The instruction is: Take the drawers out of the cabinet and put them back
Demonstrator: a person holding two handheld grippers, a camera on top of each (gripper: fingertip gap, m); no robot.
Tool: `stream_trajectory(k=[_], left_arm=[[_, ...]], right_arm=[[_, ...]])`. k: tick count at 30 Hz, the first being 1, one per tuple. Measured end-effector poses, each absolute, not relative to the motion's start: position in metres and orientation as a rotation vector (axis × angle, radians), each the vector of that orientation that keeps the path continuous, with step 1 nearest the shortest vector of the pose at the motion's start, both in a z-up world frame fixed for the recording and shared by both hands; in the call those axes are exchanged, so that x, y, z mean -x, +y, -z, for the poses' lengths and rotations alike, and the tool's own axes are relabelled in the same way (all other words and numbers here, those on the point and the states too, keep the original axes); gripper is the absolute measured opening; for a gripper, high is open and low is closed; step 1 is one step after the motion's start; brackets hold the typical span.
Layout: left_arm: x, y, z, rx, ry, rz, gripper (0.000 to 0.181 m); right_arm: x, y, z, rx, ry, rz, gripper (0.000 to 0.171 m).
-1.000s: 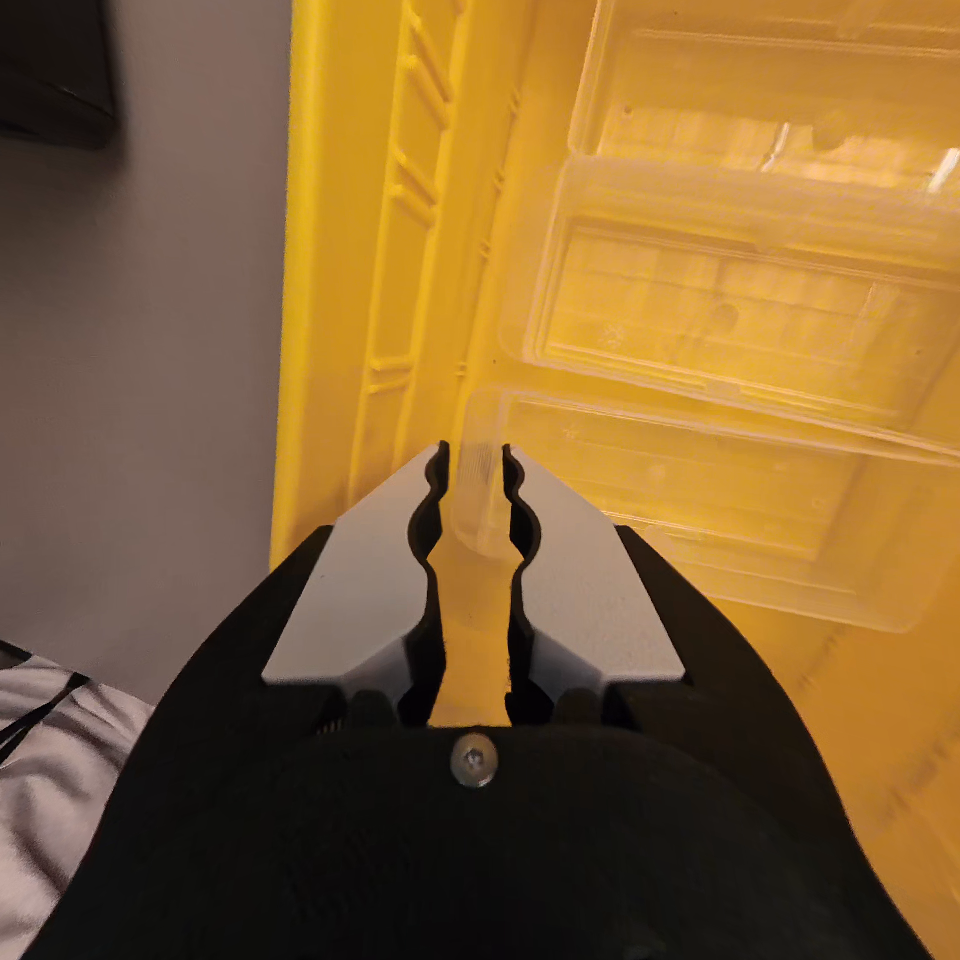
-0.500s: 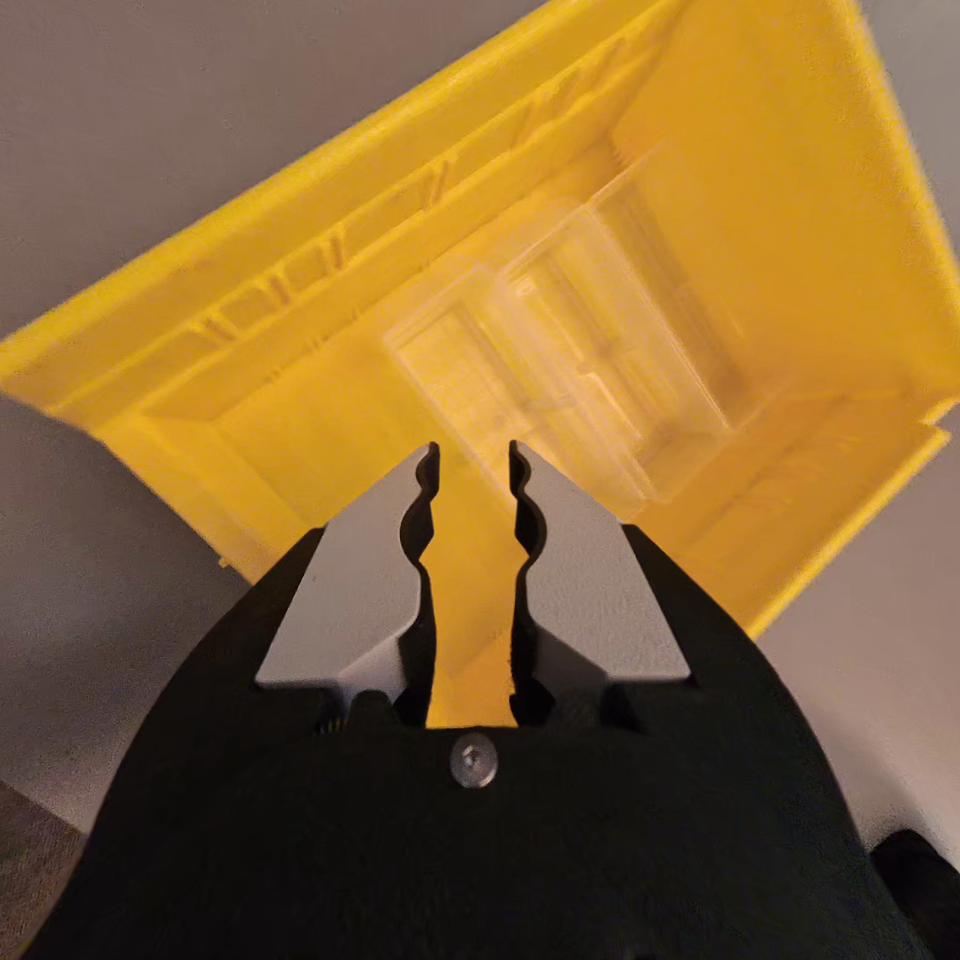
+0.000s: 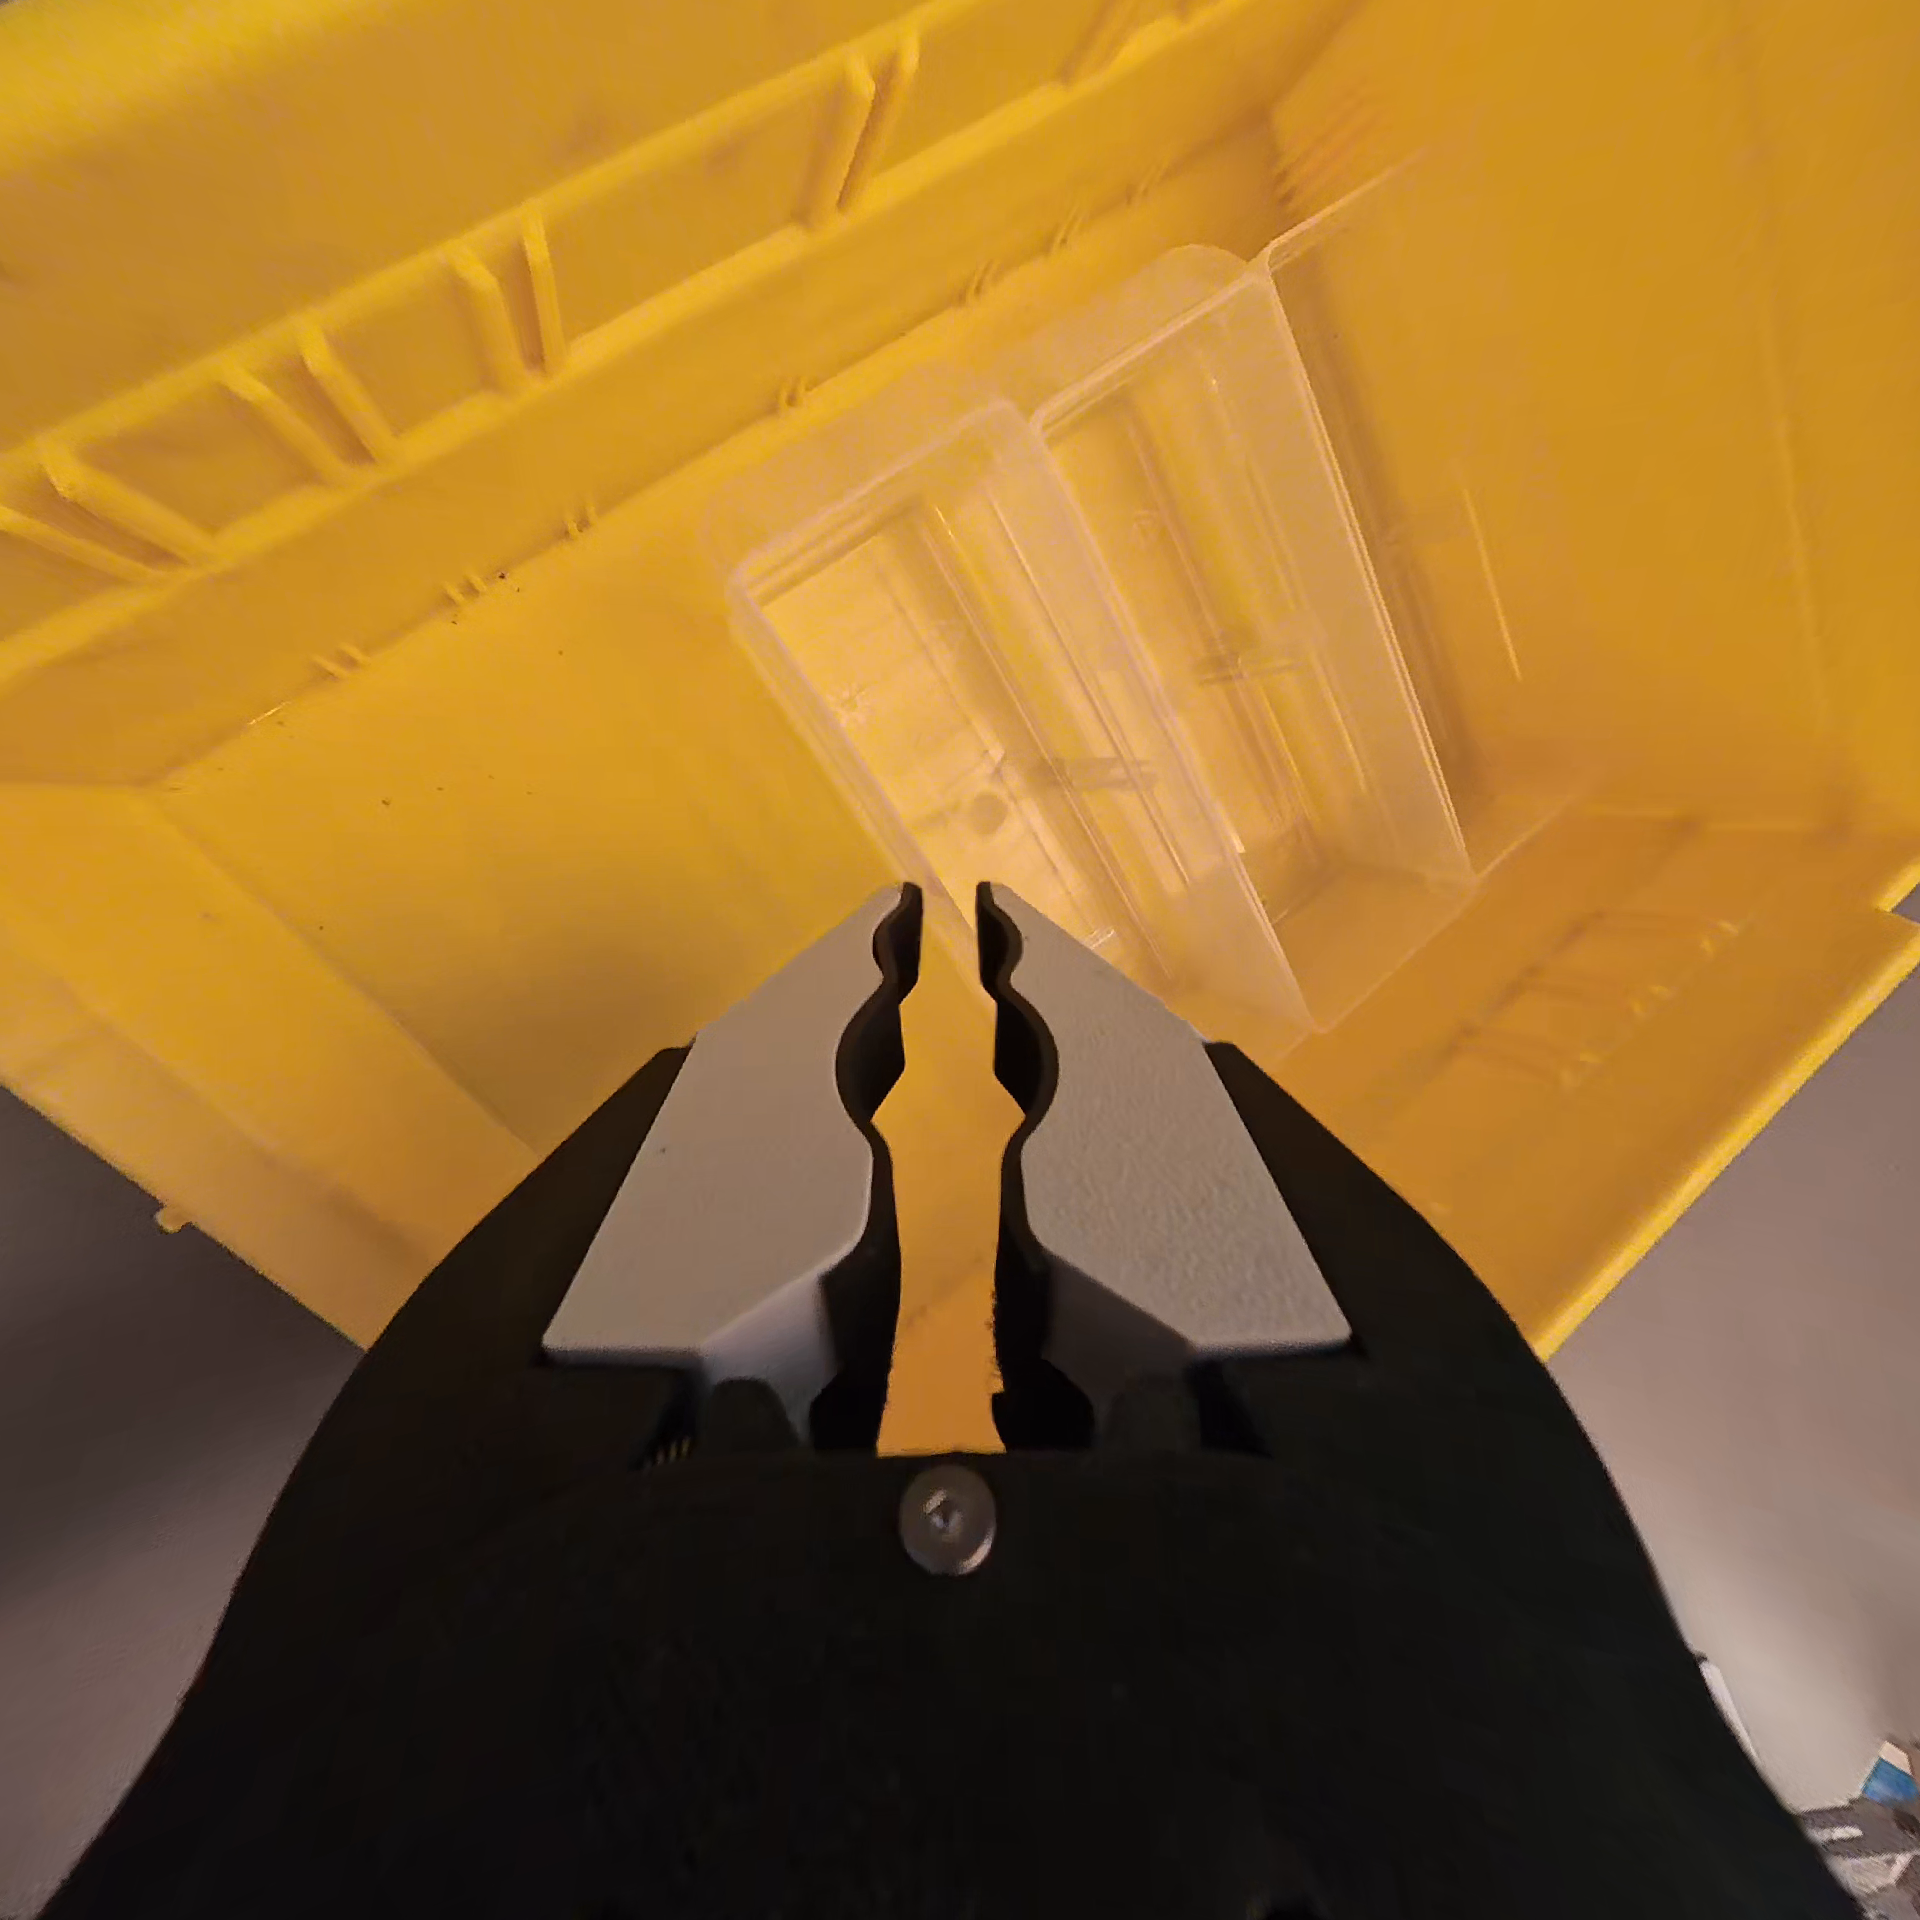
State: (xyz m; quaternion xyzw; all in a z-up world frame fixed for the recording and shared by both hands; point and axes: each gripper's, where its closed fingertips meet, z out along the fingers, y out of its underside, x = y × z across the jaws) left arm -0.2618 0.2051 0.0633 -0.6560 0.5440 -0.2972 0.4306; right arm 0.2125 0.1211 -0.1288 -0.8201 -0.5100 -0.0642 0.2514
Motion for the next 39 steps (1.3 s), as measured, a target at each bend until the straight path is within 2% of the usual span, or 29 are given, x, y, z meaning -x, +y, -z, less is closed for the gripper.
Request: stream_trajectory(k=[5, 8, 11, 14, 20, 28, 38, 39], left_arm=[[0.262, 0.205, -0.063, 1.634, 1.352, 0.753, 0.000], [0.262, 0.205, -0.063, 1.631, 1.353, 0.754, 0.000], [0.262, 0.205, -0.063, 1.632, 1.352, 0.757, 0.000], [0.262, 0.205, -0.063, 1.633, 1.351, 0.756, 0.000], [0.262, 0.205, -0.063, 1.643, 1.350, 0.756, 0.000], [0.262, 0.205, -0.063, 1.648, 1.369, 0.724, 0.000], [0.261, 0.205, -0.063, 1.635, 1.358, 0.749, 0.000], [0.261, 0.205, -0.063, 1.636, 1.357, 0.750, 0.000]], right_arm=[[-0.219, 0.114, 0.092, 2.165, -1.334, 0.275, 0.019], [-0.208, 0.120, 0.013, 1.977, -1.167, 0.437, 0.018], [-0.147, 0.116, -0.078, 1.653, -1.011, 0.445, 0.024], [-0.072, 0.107, -0.113, 1.416, -0.977, 0.401, 0.026], [0.042, 0.125, -0.033, 1.261, -1.196, 0.485, 0.022], [0.087, 0.169, 0.039, 1.062, -1.359, 0.781, 0.022], [0.098, 0.191, 0.055, 0.930, -1.356, 0.909, 0.018], [0.099, 0.191, 0.052, 0.909, -1.345, 0.920, 0.012]])
